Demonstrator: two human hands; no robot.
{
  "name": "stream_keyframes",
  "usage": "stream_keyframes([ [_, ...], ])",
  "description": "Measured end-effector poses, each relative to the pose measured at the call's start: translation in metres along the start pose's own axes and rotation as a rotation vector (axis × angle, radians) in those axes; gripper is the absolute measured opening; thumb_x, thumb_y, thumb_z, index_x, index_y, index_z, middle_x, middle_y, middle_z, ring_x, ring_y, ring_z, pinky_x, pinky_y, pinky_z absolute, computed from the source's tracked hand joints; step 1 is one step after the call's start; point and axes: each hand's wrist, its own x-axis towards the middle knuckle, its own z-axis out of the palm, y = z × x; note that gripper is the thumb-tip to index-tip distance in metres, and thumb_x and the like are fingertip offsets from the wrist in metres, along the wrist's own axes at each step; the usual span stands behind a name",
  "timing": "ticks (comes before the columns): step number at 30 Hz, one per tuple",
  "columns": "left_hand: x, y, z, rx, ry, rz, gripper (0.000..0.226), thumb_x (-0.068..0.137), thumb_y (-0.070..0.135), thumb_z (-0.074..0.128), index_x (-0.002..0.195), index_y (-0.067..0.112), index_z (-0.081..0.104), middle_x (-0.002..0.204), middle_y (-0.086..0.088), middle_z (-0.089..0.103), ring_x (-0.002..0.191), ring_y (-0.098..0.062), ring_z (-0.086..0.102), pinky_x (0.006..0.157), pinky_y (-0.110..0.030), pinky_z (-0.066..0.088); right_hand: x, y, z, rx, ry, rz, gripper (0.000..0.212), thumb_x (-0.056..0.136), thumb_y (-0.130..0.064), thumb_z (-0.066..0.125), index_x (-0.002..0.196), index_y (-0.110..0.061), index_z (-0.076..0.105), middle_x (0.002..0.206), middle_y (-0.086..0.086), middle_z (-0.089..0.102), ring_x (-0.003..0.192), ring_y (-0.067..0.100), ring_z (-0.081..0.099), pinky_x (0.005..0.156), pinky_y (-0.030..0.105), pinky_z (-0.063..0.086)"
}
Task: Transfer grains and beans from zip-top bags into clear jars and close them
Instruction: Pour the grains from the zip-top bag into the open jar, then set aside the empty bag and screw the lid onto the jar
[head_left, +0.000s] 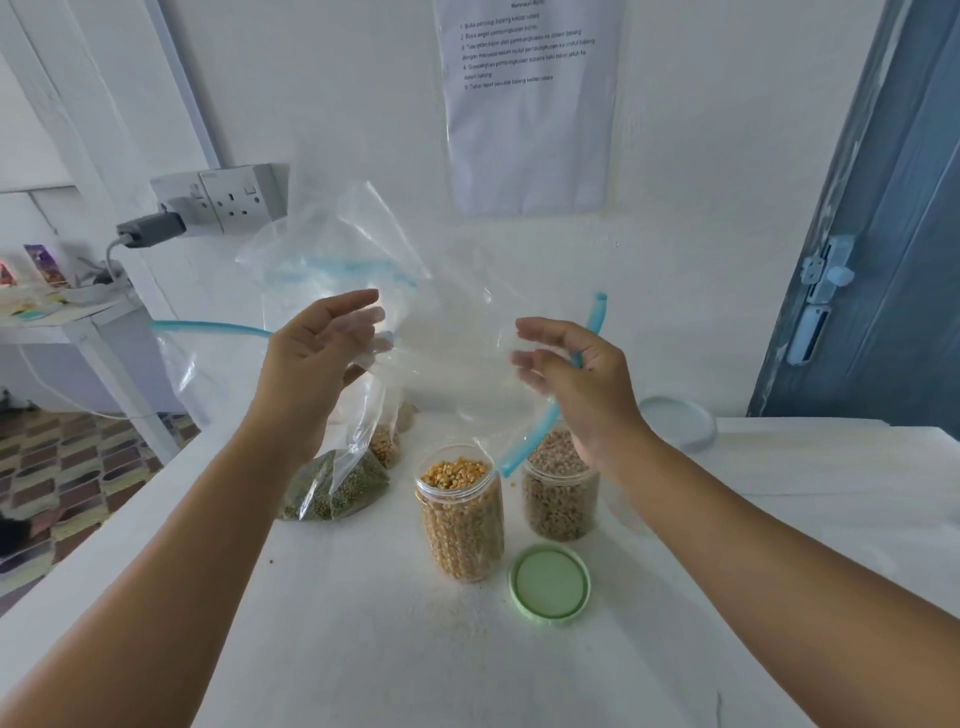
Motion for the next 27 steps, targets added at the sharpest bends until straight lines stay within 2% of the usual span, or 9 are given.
stream_keyframes([
  [4, -0.033, 0.026, 0.015, 0.233, -0.15, -0.018, 0.045, 0.096, 0.027, 0.066, 0.14, 0.036, 0.062, 0.114, 0.001, 0.079, 0.093, -0.027, 0.079, 0.1, -0.037, 0.059, 0.001, -0.02, -0.029, -0.002, 0.011, 0.006, 0.046, 0.093, 0.014, 0.052, 0.101, -0.021, 0.081, 0.11, -0.001, 0.076, 0.084, 0.015, 0.073, 0.083, 0.026, 0.058],
  [7, -0.053, 0.05, 0.023, 0.522, -0.39, -0.113, 0.064, 0.086, 0.047, 0.066, 0.145, 0.06, 0.046, 0.108, 0.008, 0.08, 0.078, -0.028, 0.079, 0.099, -0.032, 0.048, 0.0, -0.033, -0.054, -0.044, 0.033, -0.016, 0.05, 0.089, 0.014, 0.047, 0.097, -0.021, 0.081, 0.106, -0.003, 0.077, 0.078, 0.012, 0.066, 0.083, 0.028, 0.055],
  [11, -0.066, 0.084, 0.034, 0.696, -0.709, -0.173, 0.062, 0.086, 0.059, 0.06, 0.143, 0.072, 0.039, 0.099, 0.001, 0.081, 0.058, -0.026, 0.071, 0.093, -0.035, 0.054, -0.003, -0.06, -0.084, -0.083, 0.092, -0.071, 0.052, 0.089, 0.013, 0.042, 0.088, -0.021, 0.08, 0.094, -0.007, 0.077, 0.071, 0.009, 0.056, 0.078, 0.023, 0.05],
  [14, -0.072, 0.111, 0.051, 0.694, -0.839, -0.085, 0.052, 0.086, 0.059, 0.06, 0.136, 0.069, 0.052, 0.088, -0.005, 0.08, 0.052, -0.021, 0.058, 0.073, -0.026, 0.057, -0.008, -0.082, -0.104, -0.104, 0.105, -0.099, 0.054, 0.087, 0.013, 0.041, 0.078, -0.022, 0.081, 0.088, -0.006, 0.076, 0.068, 0.01, 0.047, 0.074, 0.02, 0.049],
  [17, -0.067, 0.125, 0.077, 0.637, -0.741, 0.171, 0.037, 0.086, 0.057, 0.063, 0.122, 0.058, 0.069, 0.076, -0.001, 0.074, 0.062, -0.014, 0.06, 0.063, -0.021, 0.052, -0.016, -0.1, -0.121, -0.114, 0.141, -0.097, 0.054, 0.085, 0.014, 0.041, 0.074, -0.021, 0.08, 0.085, -0.005, 0.076, 0.066, 0.011, 0.043, 0.067, 0.017, 0.045],
  [20, -0.058, 0.125, 0.12, 0.516, -0.654, 0.338, 0.02, 0.093, 0.051, 0.066, 0.109, 0.048, 0.078, 0.096, -0.002, 0.074, 0.095, -0.03, 0.065, 0.087, -0.042, 0.056, -0.03, -0.118, -0.14, -0.129, 0.201, -0.108, 0.056, 0.084, 0.015, 0.04, 0.069, -0.021, 0.08, 0.082, -0.003, 0.076, 0.063, 0.012, 0.043, 0.061, 0.019, 0.038],
  [21, -0.053, 0.124, 0.136, 0.498, -0.638, 0.361, 0.016, 0.096, 0.046, 0.068, 0.108, 0.046, 0.079, 0.102, 0.006, 0.075, 0.102, -0.025, 0.064, 0.094, -0.038, 0.055, -0.036, -0.123, -0.148, -0.136, 0.219, -0.113, 0.056, 0.083, 0.015, 0.04, 0.067, -0.021, 0.08, 0.081, -0.003, 0.076, 0.063, 0.013, 0.043, 0.061, 0.02, 0.037],
  [24, -0.041, 0.122, 0.183, 0.458, -0.713, 0.288, 0.014, 0.1, 0.04, 0.068, 0.106, 0.039, 0.081, 0.108, 0.025, 0.074, 0.11, 0.0, 0.065, 0.106, -0.029, 0.048, -0.052, -0.14, -0.178, -0.183, 0.239, -0.12, 0.056, 0.081, 0.015, 0.04, 0.066, -0.021, 0.08, 0.081, -0.002, 0.076, 0.077, 0.024, 0.047, 0.066, 0.027, 0.037],
  [27, -0.033, 0.112, 0.223, 0.436, -0.891, 0.173, 0.02, 0.104, 0.032, 0.063, 0.111, 0.03, 0.082, 0.123, 0.02, 0.074, 0.127, -0.002, 0.06, 0.116, -0.032, 0.039, -0.065, -0.153, -0.209, -0.186, 0.207, -0.105, 0.057, 0.081, 0.017, 0.039, 0.063, -0.02, 0.079, 0.074, -0.003, 0.073, 0.08, 0.026, 0.045, 0.068, 0.027, 0.037],
])
